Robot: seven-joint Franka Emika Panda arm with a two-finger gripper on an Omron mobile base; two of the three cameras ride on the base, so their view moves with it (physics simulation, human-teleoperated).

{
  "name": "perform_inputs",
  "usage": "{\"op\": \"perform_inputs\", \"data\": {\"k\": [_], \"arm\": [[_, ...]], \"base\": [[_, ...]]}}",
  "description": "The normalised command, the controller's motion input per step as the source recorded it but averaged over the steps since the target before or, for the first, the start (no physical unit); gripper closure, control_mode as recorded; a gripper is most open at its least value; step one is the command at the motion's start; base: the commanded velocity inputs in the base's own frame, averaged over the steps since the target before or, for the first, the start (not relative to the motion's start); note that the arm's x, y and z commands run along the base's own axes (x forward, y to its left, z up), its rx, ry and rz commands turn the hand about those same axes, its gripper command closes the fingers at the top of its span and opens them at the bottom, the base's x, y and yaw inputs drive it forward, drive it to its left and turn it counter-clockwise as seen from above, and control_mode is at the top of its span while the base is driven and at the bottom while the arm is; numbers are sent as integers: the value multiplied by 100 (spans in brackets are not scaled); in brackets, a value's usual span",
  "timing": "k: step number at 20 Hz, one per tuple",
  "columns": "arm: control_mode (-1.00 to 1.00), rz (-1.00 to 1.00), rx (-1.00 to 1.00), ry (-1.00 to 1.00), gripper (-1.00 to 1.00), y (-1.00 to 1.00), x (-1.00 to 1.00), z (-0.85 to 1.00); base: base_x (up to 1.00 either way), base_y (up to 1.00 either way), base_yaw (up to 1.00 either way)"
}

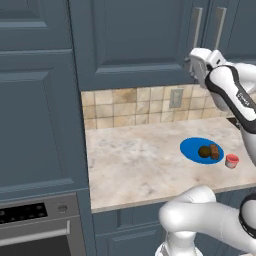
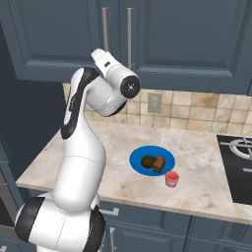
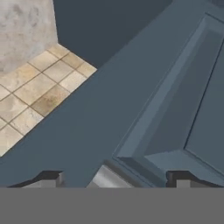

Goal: Pick the avocado and bread from the counter and place them on the plate. Then pick the jam from the cabinet and place it next to the plate. Lastly close the cabinet door.

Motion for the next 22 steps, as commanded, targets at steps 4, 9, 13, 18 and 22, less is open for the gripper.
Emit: {"op": "perform_inputs", "data": {"k": [4, 9, 13, 18, 22], "arm": [[-100, 9, -23, -8, -100, -58, 0, -31], [-100, 8, -20, -8, -100, -56, 3, -27], [-100, 9, -20, -13, -100, -57, 0, -31], [-100, 11, -18, -20, -100, -55, 0, -35], [-100, 6, -19, -17, -100, -40, 0, -27]], "base": [[0, 0, 0], [0, 0, 0], [0, 0, 0], [0, 0, 0], [0, 0, 0]]}}
